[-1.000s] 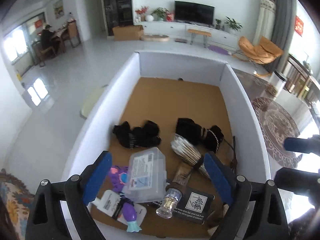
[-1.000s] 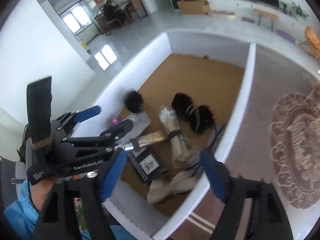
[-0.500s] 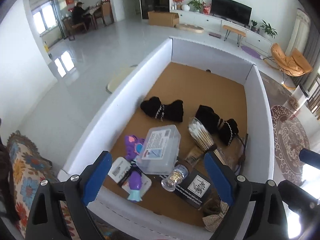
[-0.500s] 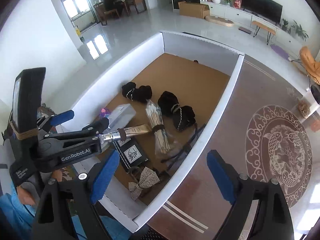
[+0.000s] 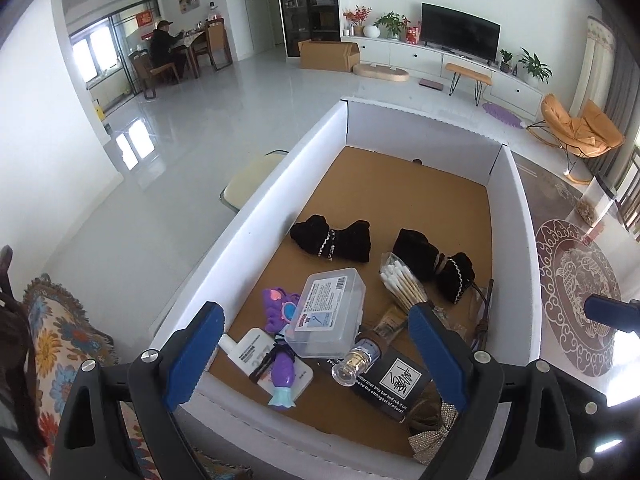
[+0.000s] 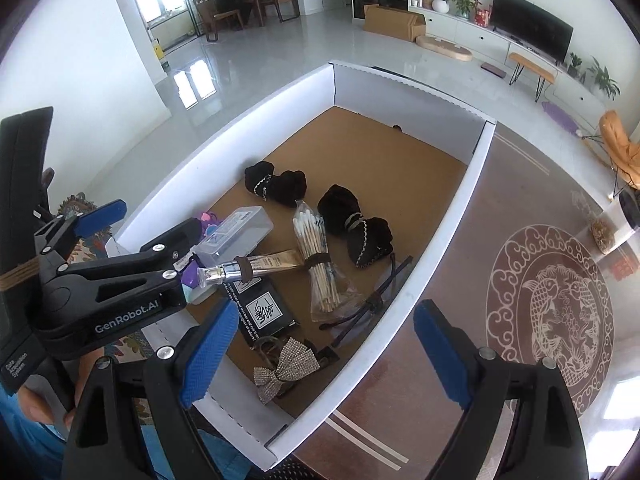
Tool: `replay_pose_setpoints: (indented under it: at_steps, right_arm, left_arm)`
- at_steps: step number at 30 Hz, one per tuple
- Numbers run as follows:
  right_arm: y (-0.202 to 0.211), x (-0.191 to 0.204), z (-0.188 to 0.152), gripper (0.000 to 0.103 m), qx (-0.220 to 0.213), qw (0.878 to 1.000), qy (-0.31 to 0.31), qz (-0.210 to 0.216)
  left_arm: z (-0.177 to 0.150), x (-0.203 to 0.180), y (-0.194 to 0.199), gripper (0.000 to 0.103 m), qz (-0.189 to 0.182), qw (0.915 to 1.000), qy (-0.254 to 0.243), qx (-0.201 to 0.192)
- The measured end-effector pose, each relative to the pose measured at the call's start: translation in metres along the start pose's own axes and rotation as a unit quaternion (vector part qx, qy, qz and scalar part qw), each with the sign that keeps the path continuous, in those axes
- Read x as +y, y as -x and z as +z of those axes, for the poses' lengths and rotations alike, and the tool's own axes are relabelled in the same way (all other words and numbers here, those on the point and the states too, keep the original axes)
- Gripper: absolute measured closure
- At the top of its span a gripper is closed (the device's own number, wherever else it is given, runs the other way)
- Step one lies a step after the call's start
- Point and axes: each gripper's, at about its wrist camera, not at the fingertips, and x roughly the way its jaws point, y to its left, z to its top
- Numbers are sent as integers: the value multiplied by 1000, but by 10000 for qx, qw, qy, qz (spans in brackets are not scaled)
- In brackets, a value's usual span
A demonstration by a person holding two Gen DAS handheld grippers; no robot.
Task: Organize objects
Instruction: 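Withdraw both empty tools above the bin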
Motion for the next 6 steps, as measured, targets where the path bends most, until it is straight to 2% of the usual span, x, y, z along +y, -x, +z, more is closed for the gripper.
replay_pose_setpoints:
  at_steps: [3,6]
  right_arm:
    - [0,0,0,13,-1,10000,-16,-5]
    - [1,-2,-2,13,-42,10000,-33,11]
  left_arm:
    - [-1,-1,3,9,-126,9999,13,-52]
    - [-5,-1,13,9,-102,9992,114,-368]
